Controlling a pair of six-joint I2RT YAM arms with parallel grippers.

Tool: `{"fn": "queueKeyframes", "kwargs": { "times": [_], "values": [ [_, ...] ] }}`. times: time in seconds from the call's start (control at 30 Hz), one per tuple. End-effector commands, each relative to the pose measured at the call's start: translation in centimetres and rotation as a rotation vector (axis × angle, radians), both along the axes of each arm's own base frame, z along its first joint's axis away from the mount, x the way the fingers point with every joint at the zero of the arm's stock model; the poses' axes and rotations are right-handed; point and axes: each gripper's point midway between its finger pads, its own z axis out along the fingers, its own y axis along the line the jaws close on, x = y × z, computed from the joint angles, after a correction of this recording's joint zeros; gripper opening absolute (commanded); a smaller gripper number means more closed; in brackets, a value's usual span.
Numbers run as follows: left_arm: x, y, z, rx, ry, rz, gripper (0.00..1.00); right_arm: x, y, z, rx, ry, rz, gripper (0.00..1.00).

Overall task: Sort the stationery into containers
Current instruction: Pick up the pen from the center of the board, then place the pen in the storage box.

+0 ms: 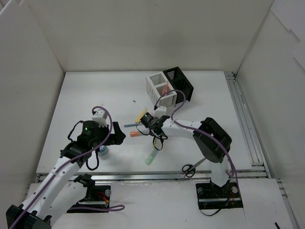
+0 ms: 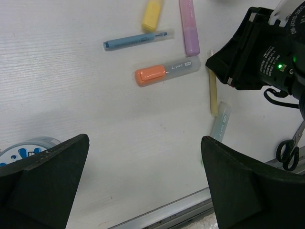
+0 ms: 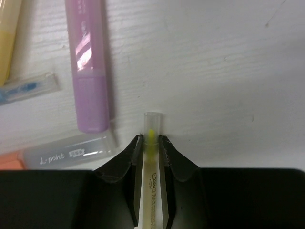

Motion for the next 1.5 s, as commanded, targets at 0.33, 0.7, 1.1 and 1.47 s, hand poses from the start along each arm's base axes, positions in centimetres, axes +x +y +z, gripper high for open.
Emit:
{"fn": "queueKeyframes", "kwargs": {
  "times": [0.33,0.7,1.1,1.47],
  "values": [
    [2.1,-0.6,2.9,0.008,-0.082,-0.016,0.99,7.4,-2.7,9.0,0.032,-0.339,-0.211,0.0],
    [4.2,-2.8,5.6,0.04,-0.184,-0.169,1.0,12.6,-4.9,23.4,0.15,-0.79,-0.117,0.0],
    [6.4,-3.1,5.6,0.022,-0.252,-0.289,1.0,22.1,-4.2,29.2,-0.004,-1.103,0.231,0.0],
    [8.2,-4.4,4.3,0.067,-0.228,-0.416,1.0,25.0,-3.4,25.4,0.097,-1.085,0.279,0.0]
  ]
}}
